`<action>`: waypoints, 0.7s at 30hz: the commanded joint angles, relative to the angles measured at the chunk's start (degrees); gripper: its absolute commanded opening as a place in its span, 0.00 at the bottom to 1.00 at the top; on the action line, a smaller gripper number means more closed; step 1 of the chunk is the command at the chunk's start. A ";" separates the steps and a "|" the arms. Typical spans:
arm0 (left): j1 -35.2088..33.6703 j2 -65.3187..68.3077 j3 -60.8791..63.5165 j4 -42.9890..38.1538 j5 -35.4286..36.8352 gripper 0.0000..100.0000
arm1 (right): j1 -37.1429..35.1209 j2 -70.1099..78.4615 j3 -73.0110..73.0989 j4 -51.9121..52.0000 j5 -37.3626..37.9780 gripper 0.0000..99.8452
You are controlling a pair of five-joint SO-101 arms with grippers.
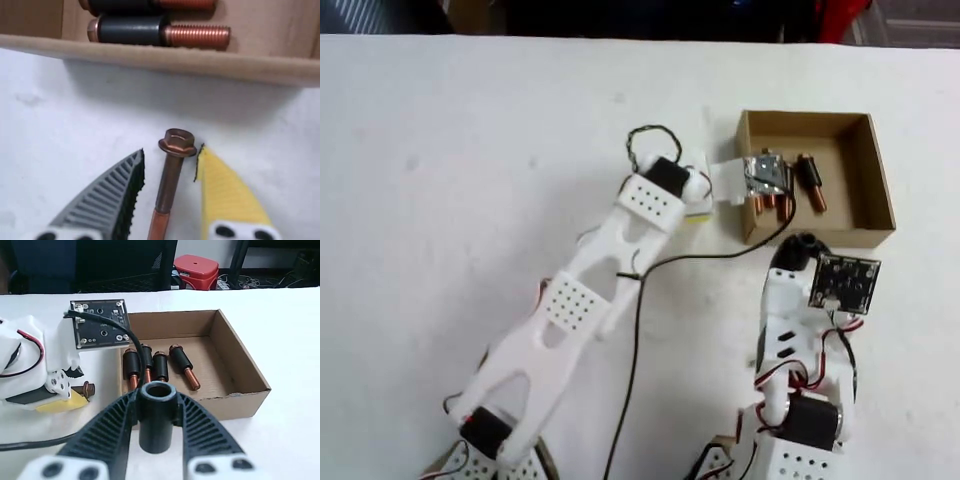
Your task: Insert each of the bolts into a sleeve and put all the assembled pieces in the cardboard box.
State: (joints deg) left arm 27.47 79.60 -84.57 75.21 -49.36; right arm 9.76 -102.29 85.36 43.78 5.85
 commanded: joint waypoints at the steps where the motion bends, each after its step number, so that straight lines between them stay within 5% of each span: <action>1: -1.01 -0.75 -0.09 2.46 -0.97 0.20 | 1.54 -0.57 -0.70 -1.27 0.62 0.02; 21: -1.01 -0.84 -0.09 3.43 -0.97 0.20 | 1.54 -0.57 -0.70 -1.27 0.62 0.02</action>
State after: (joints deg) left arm 27.47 79.52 -84.66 76.70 -49.36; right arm 10.46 -102.29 85.36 43.78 5.85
